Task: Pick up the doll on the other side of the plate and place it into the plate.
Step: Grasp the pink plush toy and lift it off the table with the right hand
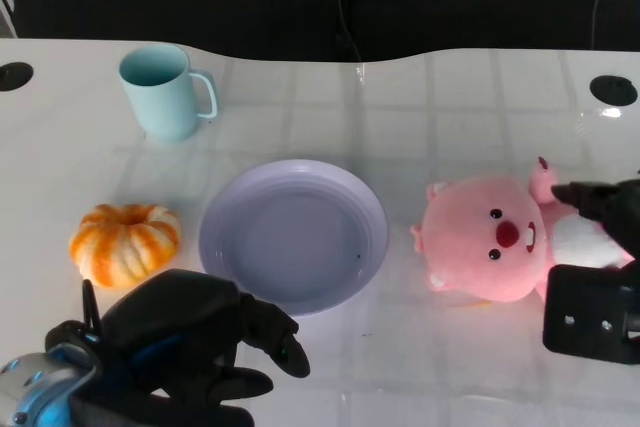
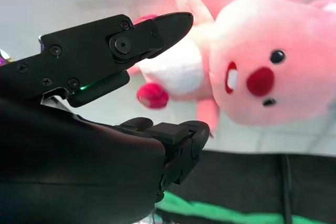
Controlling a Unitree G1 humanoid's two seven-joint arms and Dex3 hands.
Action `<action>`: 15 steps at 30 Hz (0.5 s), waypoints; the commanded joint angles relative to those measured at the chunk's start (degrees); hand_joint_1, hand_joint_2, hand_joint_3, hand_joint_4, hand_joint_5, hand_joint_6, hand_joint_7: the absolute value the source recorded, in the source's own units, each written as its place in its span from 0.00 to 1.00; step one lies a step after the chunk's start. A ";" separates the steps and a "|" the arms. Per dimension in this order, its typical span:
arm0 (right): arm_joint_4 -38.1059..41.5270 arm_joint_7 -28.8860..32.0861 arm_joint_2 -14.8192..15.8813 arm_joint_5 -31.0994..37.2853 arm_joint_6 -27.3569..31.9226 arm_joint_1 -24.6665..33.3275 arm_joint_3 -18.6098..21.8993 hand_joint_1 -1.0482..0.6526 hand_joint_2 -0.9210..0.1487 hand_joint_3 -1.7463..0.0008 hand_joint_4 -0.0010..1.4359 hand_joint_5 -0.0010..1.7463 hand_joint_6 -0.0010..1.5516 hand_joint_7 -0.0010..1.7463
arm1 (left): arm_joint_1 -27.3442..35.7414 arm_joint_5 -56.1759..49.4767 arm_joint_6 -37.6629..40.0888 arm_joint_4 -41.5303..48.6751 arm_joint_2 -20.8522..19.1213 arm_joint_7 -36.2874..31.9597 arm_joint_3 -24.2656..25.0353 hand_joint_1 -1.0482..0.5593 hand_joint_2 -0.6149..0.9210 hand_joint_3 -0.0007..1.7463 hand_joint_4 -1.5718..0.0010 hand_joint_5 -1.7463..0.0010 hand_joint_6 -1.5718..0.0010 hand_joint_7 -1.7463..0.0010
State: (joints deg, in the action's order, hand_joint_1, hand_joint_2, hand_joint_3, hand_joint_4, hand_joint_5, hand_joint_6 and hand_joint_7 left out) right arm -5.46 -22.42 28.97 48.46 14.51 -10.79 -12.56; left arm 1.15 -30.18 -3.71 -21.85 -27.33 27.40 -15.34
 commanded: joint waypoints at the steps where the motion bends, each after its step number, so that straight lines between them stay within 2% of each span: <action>1: 4.78 1.96 -0.57 0.58 -0.13 -2.03 -1.88 0.21 0.02 1.00 0.05 0.21 0.18 0.01 | 0.69 0.36 -0.12 -1.11 -1.14 0.32 0.69 0.49 1.00 0.19 0.53 0.31 0.41 0.82; 8: 16.22 3.62 -2.51 -1.15 -0.79 -7.25 -5.11 0.21 0.00 1.00 0.11 0.15 0.22 0.01 | 1.34 0.28 0.96 -2.54 -1.28 1.00 0.82 0.49 1.00 0.19 0.54 0.30 0.41 0.82; 15: 30.63 2.95 -5.31 -4.44 -0.43 -16.09 -7.06 0.22 0.00 0.98 0.17 0.10 0.27 0.02 | 1.91 -0.17 0.63 -2.99 -1.20 0.85 0.50 0.48 1.00 0.19 0.53 0.31 0.41 0.82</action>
State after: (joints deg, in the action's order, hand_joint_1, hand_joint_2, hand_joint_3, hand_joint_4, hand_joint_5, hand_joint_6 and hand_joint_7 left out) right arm 21.99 -18.88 24.02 44.81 13.91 -26.11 -18.99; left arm 2.85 -30.27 -3.17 -24.01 -27.62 27.89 -15.09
